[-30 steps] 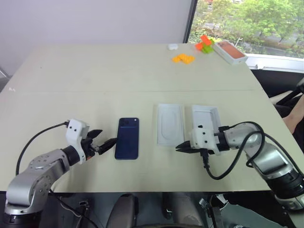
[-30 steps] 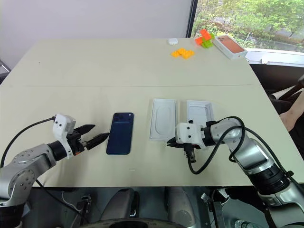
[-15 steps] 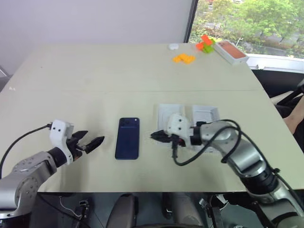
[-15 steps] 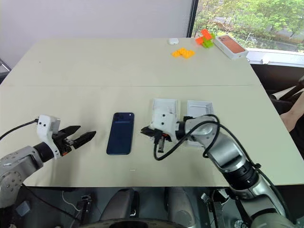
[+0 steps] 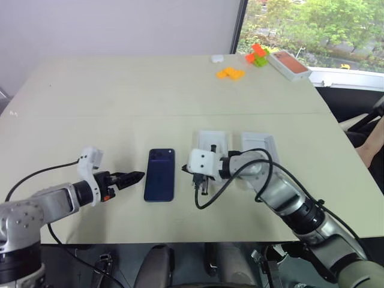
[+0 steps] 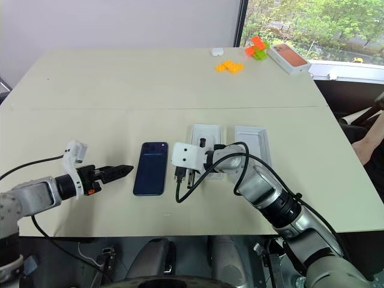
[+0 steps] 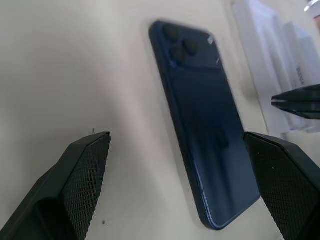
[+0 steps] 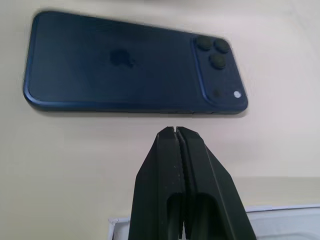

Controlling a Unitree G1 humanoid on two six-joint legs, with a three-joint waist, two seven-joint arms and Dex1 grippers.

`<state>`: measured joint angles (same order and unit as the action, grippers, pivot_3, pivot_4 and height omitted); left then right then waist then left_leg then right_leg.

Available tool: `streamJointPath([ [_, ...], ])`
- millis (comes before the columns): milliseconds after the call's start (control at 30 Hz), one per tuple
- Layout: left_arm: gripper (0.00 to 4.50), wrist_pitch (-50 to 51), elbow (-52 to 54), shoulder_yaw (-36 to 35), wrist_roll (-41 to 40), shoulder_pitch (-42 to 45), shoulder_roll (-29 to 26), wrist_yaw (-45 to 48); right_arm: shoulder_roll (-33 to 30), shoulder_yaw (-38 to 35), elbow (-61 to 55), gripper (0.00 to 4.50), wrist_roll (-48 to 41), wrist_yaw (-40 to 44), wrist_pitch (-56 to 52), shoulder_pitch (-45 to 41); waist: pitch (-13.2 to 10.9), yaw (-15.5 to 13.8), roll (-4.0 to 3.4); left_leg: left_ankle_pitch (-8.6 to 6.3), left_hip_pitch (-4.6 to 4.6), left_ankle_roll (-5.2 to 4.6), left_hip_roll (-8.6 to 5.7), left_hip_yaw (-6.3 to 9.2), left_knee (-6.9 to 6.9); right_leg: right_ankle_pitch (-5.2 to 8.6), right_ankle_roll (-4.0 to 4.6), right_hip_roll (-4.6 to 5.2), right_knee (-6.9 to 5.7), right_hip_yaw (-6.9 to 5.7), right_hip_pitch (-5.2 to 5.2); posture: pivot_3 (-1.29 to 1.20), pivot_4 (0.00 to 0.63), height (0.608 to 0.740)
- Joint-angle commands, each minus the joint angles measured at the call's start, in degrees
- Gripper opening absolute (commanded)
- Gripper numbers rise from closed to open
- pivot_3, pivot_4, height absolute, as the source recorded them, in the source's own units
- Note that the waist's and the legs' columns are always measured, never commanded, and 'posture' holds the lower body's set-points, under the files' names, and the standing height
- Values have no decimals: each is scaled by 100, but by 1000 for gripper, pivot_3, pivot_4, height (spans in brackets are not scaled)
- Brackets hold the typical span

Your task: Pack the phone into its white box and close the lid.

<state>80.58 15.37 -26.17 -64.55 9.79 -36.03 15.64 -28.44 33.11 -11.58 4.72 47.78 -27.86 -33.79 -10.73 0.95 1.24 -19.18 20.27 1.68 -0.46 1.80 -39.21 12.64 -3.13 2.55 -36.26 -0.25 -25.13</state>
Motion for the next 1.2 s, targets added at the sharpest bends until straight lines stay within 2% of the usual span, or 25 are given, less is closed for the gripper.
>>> streamJointPath([
  [33, 4500, 861, -254, 96, -237, 300, -156, -141, 91, 100, 179, 76, 243, 62, 381, -154, 0, 1, 0, 1, 0, 1, -2, -1, 0, 0, 0, -1, 0, -1, 0, 0, 150, 740],
  [267, 4500, 1192, -1283, 338, -1017, 762, 75, -1111, 344, 334, 651, 76, 590, 232, 675, -322, 6, -31, -6, 4, -2, 8, -15, 1, 1, 0, 0, 15, -1, 3, 3, 0, 150, 740],
  [533, 4500, 1177, -1504, 714, -2381, 867, 236, -2179, 568, 258, 827, 76, 613, 384, 846, -312, 11, -27, -7, 8, -32, 15, -31, 11, 1, 0, 0, 36, 0, 2, 37, 0, 150, 740],
  [900, 4500, -403, -1465, 1749, -4718, 490, -272, -3497, 640, 182, 859, 76, 618, 439, 1009, -231, 13, -32, -10, 8, -38, 18, -37, 13, 7, 0, 0, 45, 0, 3, 38, 0, 150, 740],
  [1200, 4500, -950, -1253, 1993, -4845, 265, -253, -3453, 645, 158, 821, 76, 642, 437, 992, -140, 12, -26, -10, 8, -34, 18, -42, 14, 7, 1, 1, 36, 3, 2, 37, 0, 150, 740],
])
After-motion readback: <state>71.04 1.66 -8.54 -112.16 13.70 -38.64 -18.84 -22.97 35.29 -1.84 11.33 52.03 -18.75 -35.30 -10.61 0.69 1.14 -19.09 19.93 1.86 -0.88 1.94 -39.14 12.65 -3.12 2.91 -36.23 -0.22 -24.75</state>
